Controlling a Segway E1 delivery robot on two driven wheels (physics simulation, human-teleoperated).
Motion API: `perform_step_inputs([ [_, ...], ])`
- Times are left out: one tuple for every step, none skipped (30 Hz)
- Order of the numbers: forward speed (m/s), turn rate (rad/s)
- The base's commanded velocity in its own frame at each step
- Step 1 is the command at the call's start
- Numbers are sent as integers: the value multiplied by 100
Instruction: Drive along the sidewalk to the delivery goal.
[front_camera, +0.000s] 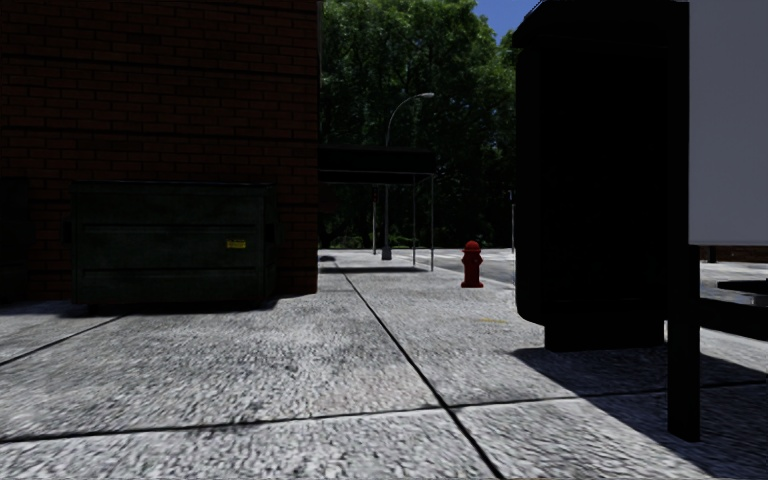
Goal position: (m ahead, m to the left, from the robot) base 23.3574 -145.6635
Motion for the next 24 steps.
perform_step_inputs([
  [200,0],
  [200,0],
  [200,0],
  [200,0],
  [200,-1],
  [200,-1],
  [200,-2],
  [200,-9],
  [200,-21],
  [200,-21],
  [200,-32],
  [200,-39],
  [200,-39],
  [200,-41],
  [200,-42],
  [200,-42],
  [200,-42],
  [200,-26],
  [200,-3],
  [200,-3],
  [200,0],
  [200,0],
  [200,0],
  [200,0],
])
